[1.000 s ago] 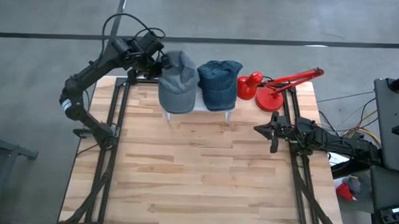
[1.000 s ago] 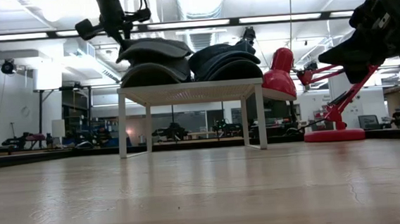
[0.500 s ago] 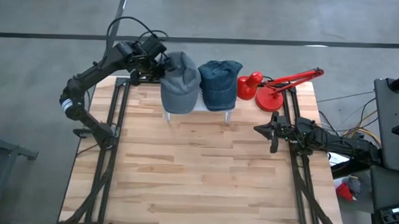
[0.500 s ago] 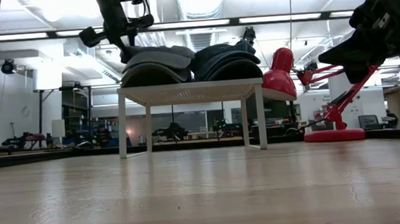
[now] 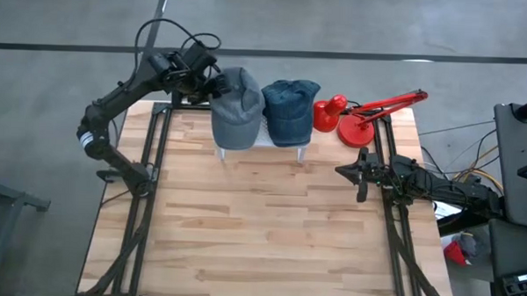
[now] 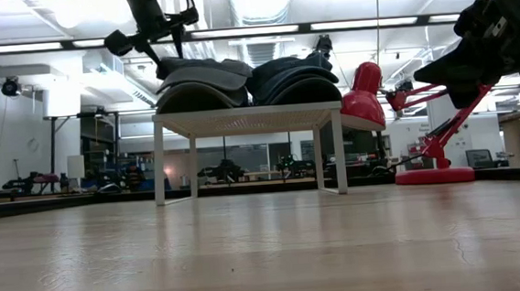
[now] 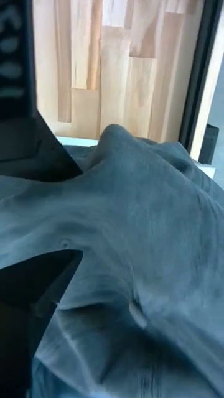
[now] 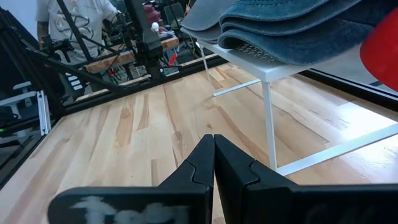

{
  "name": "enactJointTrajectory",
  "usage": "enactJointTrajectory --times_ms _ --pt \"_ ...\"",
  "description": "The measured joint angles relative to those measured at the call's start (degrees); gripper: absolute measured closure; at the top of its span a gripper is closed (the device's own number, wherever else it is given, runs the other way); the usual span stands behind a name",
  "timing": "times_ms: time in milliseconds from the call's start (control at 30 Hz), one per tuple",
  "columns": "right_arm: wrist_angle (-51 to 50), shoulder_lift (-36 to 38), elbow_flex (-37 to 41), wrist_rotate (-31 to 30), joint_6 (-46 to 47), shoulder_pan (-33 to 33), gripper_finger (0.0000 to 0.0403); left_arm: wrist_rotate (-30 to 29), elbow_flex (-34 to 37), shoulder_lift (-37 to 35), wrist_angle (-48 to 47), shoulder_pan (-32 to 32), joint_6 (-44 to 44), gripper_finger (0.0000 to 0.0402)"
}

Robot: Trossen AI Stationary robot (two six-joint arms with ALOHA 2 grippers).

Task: Pick & Place hat
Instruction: Stack the gray cap on top of the gray cap on the shelf, then return to Home Position

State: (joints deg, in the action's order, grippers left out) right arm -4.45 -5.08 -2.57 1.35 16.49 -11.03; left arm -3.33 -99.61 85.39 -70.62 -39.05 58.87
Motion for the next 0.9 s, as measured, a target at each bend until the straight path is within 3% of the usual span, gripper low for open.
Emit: enactJointTrajectory --times_ms 200,533,900 --pt "0.0 0.0 0.0 0.0 0.0 0.0 0.0394 0.4 -0.4 -2.3 0.0 0.0 -0.3 0.0201" --pt "0.1 0.0 0.0 0.0 0.0 0.0 0.0394 2.4 -0.4 -7.9 -0.2 0.0 -0.6 0.0197" --pt "0.1 0.0 0.0 0.0 0.0 0.0 0.0394 1.9 -0.4 -17.7 -0.2 3.2 -11.3 0.0197"
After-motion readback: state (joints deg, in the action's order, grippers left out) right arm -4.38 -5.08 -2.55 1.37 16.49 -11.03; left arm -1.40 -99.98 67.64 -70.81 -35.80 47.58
